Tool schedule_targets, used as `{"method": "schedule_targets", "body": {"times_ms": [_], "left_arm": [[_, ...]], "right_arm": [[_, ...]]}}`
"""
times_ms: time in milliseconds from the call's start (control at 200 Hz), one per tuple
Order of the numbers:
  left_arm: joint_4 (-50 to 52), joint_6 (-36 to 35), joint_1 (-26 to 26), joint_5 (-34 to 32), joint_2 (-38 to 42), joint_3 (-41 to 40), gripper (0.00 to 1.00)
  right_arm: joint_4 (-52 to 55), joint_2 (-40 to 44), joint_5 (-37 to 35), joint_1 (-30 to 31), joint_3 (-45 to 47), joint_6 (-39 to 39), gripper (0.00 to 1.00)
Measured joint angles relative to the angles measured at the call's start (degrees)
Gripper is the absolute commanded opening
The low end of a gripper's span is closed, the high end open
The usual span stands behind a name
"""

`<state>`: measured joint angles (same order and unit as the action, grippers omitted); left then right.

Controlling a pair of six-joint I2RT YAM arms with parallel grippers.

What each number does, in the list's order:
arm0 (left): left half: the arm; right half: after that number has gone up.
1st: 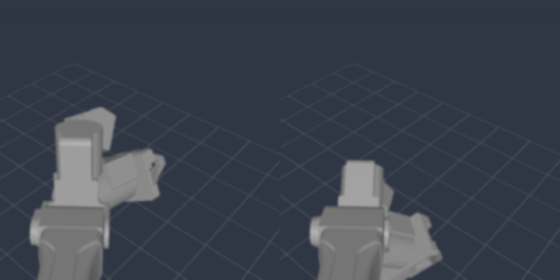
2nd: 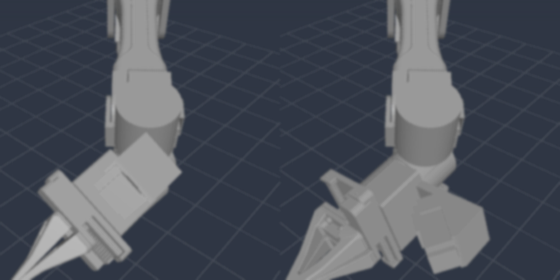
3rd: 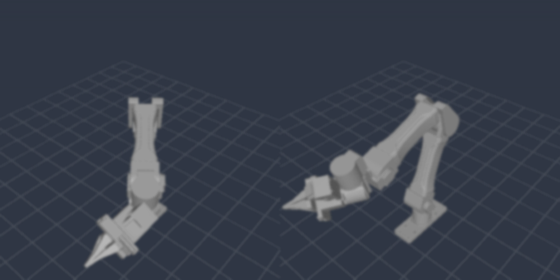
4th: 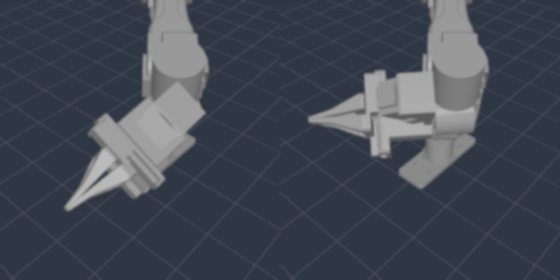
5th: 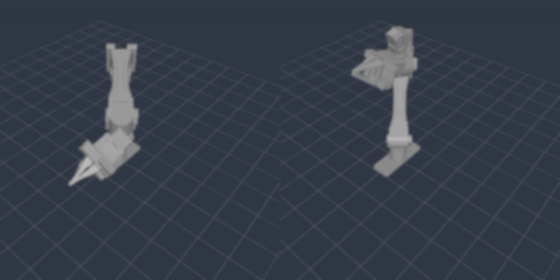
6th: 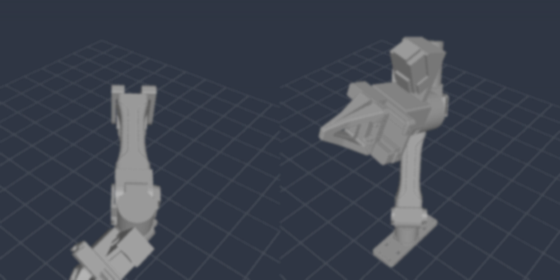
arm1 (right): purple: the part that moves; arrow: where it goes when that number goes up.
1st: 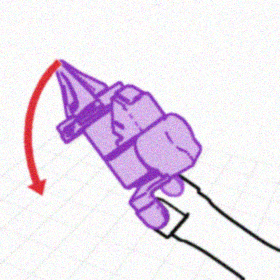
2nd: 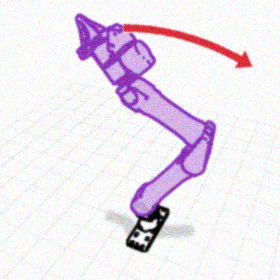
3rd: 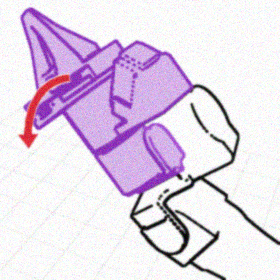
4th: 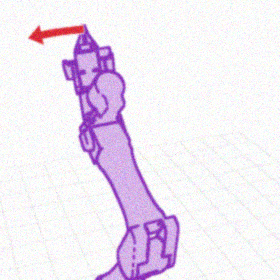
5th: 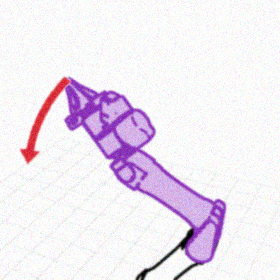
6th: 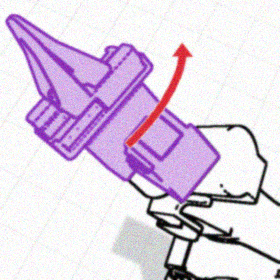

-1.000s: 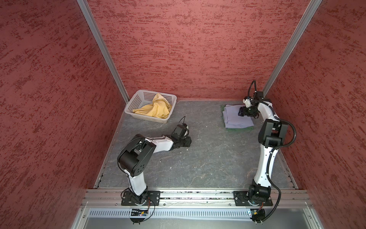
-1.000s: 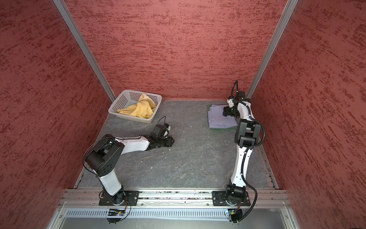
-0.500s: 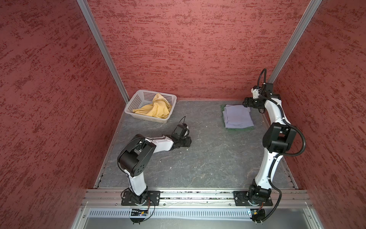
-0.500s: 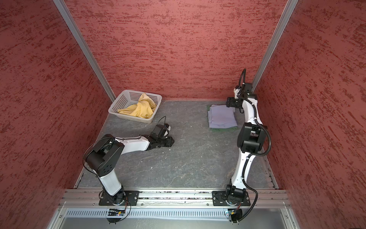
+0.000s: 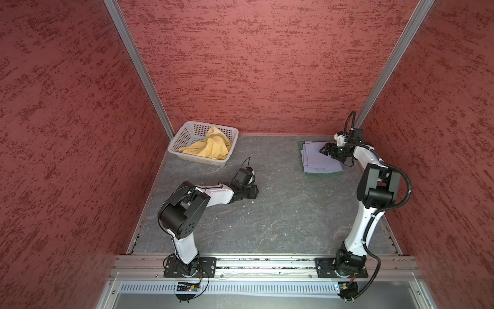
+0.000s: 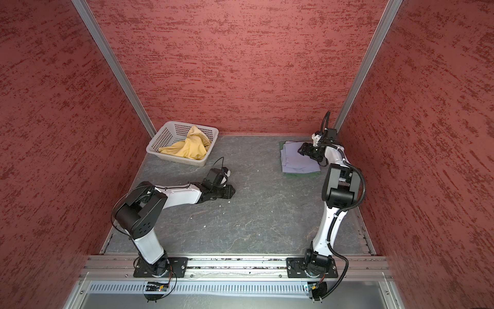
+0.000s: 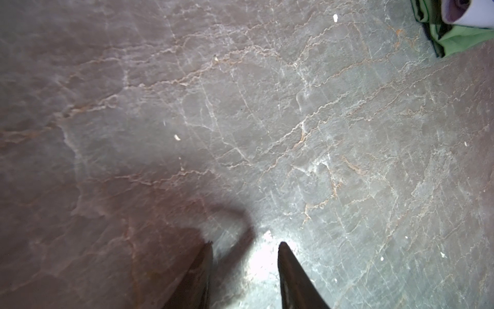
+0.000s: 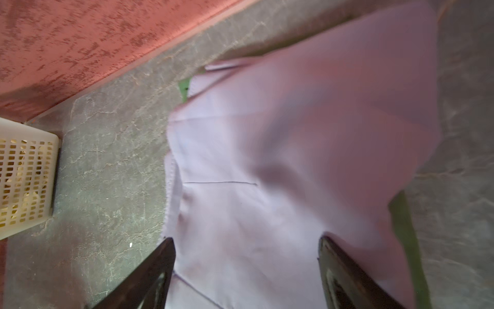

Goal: Fold and stack skirts
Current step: Smooth out the skirt on the skirt.

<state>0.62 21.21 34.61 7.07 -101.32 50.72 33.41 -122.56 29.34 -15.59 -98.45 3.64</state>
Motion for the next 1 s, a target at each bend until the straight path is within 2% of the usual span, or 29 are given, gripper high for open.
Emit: {"method": "schedule_targets", "body": {"times_ms": [336, 346, 366, 421, 546, 701, 1002], "left_arm": [[2.01, -1.57, -0.15, -0.11, 3.98, 0.22, 0.44], [2.14, -1.60, -0.17, -0.13, 4.15, 0.24, 0.44], [2.38, -1.70, -0.17, -0.17, 4.44, 0.33, 0.44], [3.17, -2.12, -0.26, -0.44, 5.31, 0.74, 0.46], [5.29, -3.34, -0.63, -1.46, 7.26, 2.89, 0.57], [7.58, -5.03, -2.08, -3.45, 11.02, 5.73, 0.71], [14.19, -7.34, -7.41, -9.46, 16.94, 10.38, 0.84]], "right_arm": [[-3.67, -2.05, 1.27, -0.81, 0.74, -0.09, 0.88], [-3.67, -2.05, 1.36, -0.81, 0.74, -0.13, 0.89], [-3.69, -2.05, 1.46, -0.81, 0.74, -0.20, 0.98], [-4.00, -2.01, 1.88, -0.81, 0.76, -0.46, 0.99], [-5.09, -0.42, 2.38, -0.81, 2.08, -0.55, 0.99], [-6.38, 7.37, 2.67, -0.81, 6.40, 1.18, 0.99], [-12.85, 24.35, 4.68, 0.42, 14.32, 6.60, 0.99]]}}
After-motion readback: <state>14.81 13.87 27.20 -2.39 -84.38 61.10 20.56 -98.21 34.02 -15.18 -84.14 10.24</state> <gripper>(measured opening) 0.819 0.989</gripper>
